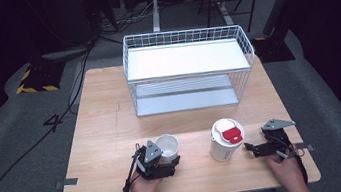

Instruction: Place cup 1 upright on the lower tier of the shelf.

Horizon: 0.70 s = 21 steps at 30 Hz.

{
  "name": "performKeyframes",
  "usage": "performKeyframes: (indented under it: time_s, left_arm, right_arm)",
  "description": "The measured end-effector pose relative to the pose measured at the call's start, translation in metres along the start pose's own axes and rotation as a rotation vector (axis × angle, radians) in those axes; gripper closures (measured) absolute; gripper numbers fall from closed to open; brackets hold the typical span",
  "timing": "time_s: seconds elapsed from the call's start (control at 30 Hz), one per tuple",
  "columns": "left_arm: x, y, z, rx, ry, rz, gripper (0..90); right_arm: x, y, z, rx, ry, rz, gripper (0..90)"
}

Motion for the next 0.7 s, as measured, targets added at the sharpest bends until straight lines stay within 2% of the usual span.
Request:
performKeyframes:
  time_s: [0.1, 0.17, 0.23, 0.3, 0.43, 0.57, 0.7]
  left_arm:
    - [0.000, -0.001, 0.000, 0.006, 0.001, 0.000, 21.7]
    - [-0.001, -0.002, -0.001, 0.011, -0.009, 0.016, 21.9]
    - [-0.001, -0.004, -0.002, -0.004, -0.033, 0.043, 22.0]
    - [-0.001, -0.007, -0.005, -0.019, -0.043, 0.049, 22.0]
    - [-0.002, -0.012, -0.010, -0.035, -0.034, 0.057, 22.1]
    - [-0.001, -0.016, -0.016, -0.061, -0.059, 0.084, 22.1]
    - [-0.002, -0.019, -0.025, -0.061, -0.031, 0.083, 22.1]
  right_arm:
    - [0.000, 0.000, 0.000, 0.000, 0.000, 0.000, 1.2]
    - [0.000, 0.000, 0.000, 0.000, 0.000, 0.000, 1.2]
    - [0.000, 0.000, 0.000, 0.000, 0.000, 0.000, 1.2]
    - [0.000, 0.000, 0.000, 0.000, 0.000, 0.000, 1.2]
    - [0.000, 0.000, 0.000, 0.000, -0.001, 0.000, 1.2]
    - [0.000, 0.000, 0.000, -0.001, 0.004, 0.003, 1.7]
    - [0.000, 0.000, 0.000, -0.001, 0.005, 0.002, 1.8]
Point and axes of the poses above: each handheld gripper's, and its own axes: y roughly forward along the jaws, z roughly out of its underside, x roughly to its left, the point moved 3 cm from there along y, roughly forward along the jaws, and after that the axes turned 9 degrees about y, right-handed, at the moved point
